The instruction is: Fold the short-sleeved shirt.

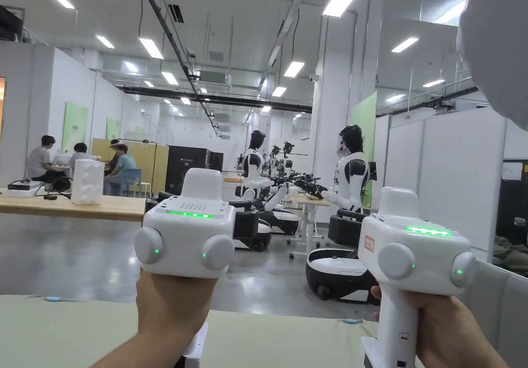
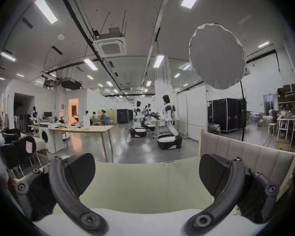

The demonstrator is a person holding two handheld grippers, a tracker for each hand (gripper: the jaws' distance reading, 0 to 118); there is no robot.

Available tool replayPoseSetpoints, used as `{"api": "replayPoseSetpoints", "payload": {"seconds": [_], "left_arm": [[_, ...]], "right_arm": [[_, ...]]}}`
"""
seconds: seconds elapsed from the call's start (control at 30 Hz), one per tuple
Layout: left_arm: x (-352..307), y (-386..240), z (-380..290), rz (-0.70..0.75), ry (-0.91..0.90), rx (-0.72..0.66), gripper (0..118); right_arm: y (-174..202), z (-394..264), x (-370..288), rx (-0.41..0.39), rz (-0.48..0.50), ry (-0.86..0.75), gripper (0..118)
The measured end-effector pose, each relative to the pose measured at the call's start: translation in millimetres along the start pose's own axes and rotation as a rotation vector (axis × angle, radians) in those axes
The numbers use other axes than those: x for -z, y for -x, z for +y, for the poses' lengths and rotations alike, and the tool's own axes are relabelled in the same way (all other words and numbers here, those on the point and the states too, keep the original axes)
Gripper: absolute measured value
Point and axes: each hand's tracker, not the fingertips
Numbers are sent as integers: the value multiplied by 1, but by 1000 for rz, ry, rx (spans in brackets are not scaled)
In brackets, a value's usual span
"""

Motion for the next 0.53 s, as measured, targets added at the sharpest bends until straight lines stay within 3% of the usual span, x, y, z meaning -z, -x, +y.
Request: {"api": "replayPoseSetpoints", "payload": {"seconds": [0.07,0.23,0.4,0.53], "left_arm": [[-1,-1,0,2,-5,0,118],[0,-3,-1,7,-10,8,118],[5,0,-2,9,-4,1,118],[6,0,-3,18,0,-5,118]], "right_arm": [[0,-1,0,3,38,23,118],[10,-4,-8,-99,139,2,118],[7,2,-5,-29,197,51,118],[6,4,-9,12,301,45,118]]}}
